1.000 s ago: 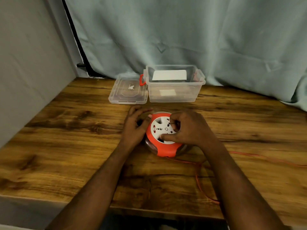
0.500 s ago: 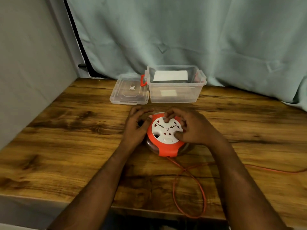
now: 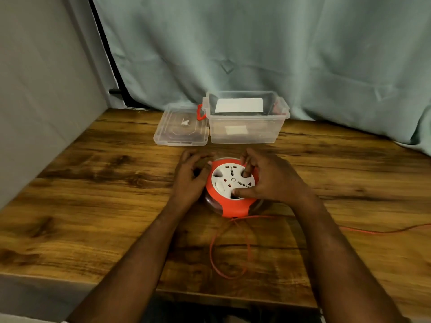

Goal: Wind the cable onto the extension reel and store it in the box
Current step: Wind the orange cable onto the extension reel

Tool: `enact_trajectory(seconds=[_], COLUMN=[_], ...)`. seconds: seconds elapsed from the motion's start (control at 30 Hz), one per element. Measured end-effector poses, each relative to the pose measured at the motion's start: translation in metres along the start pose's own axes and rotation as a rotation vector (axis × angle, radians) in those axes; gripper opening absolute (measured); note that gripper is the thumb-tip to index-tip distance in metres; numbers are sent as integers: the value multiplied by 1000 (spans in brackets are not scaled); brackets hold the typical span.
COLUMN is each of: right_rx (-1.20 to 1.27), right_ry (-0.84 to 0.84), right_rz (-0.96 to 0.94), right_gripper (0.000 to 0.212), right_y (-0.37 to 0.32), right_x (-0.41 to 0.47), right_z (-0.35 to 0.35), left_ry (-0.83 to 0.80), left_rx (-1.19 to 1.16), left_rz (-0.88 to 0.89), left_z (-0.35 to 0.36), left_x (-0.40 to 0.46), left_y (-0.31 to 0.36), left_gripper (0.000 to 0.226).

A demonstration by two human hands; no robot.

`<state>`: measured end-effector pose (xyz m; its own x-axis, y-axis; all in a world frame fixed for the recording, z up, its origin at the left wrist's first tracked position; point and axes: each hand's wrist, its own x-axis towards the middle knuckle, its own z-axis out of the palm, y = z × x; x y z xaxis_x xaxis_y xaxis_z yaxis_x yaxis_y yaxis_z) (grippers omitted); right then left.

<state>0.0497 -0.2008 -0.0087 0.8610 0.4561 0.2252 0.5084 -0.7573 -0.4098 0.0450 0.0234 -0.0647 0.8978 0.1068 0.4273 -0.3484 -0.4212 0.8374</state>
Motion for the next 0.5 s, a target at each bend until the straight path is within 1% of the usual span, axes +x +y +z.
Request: enact_trajectory(seconds=[0.07,0.1,0.2,0.3,0.4,0.47,0.5], right_rx=[-61,-97,-159,-153,-136,-135,-121], right_ry=[25,31,59,101,90,93,95], right_rz=[3,7,39,68,65,34,15], right_gripper=[52,50,51,54,56,48,37], right_y=[-3,-5,-12,-17,-21,-20,-18], right_x=[1,1,4,5,7,7,6], right_z=[5,7,17,23,28,27,23], left_ry=[3,5,2,2,-2,1,2], left_rx=[6,9,13,18,20,13,10], left_rz=[-1,3,9,-2,-2,3,6], left_z=[0,0,0,1,1,1,1], left_x=[0,0,1,0,-1,-1,0], left_y=[0,0,-1,1,2,1,1], left_gripper=[24,24,24,23,24,24,24])
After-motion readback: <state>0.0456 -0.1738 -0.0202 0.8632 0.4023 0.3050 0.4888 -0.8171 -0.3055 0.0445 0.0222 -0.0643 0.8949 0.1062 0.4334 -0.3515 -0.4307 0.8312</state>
